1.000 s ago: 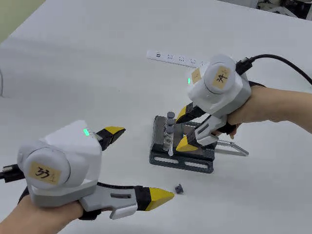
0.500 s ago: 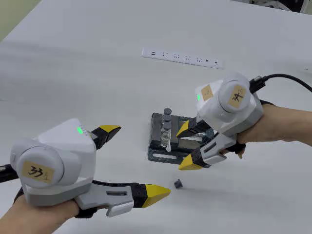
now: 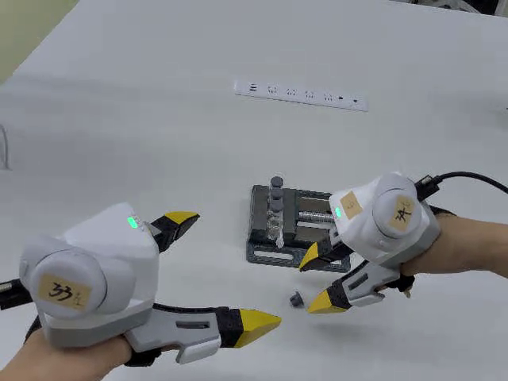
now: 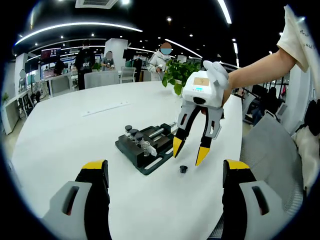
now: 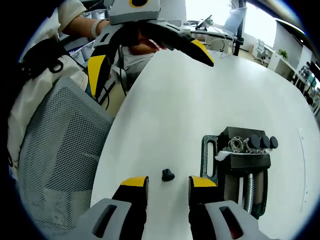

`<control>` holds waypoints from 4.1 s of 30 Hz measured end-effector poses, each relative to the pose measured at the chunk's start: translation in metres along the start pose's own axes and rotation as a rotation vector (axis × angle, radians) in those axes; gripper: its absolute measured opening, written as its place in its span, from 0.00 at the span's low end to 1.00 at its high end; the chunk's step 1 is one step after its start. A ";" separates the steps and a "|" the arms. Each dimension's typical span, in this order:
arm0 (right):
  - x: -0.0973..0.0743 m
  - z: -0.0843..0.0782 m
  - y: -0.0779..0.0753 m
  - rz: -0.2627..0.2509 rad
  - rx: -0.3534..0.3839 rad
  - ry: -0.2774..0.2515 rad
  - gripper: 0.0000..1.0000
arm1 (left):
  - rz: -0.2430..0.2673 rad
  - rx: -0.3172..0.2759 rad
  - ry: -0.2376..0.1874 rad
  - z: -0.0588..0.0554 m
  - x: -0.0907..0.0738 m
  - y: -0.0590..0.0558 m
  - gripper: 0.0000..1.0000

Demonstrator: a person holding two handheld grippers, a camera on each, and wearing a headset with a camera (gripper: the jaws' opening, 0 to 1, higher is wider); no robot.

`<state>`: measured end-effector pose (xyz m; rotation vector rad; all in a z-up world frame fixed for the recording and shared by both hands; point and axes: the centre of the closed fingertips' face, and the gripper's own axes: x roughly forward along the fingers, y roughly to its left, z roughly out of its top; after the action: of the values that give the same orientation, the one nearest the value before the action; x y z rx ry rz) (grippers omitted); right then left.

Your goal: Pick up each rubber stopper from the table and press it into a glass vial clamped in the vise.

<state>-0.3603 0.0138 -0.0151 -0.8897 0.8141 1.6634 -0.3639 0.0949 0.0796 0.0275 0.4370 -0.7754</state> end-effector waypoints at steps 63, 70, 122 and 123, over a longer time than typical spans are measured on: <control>0.004 -0.002 -0.008 -0.034 -0.080 0.047 0.07 | -0.033 0.008 0.042 -0.013 0.006 -0.008 0.88; -0.026 0.005 -0.006 -0.086 -0.165 0.066 0.07 | -0.091 0.049 0.059 -0.003 0.025 -0.018 0.76; -0.083 0.060 0.049 -0.064 -0.742 0.182 0.07 | -0.525 -0.282 0.084 0.021 0.036 -0.082 0.05; -0.083 0.060 0.049 -0.064 -0.748 0.184 0.07 | -0.526 -0.288 0.087 0.021 0.036 -0.082 0.05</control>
<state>-0.4016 0.0150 0.0905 -1.5784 0.2506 1.8683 -0.3894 0.0083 0.0952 -0.3359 0.6479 -1.2231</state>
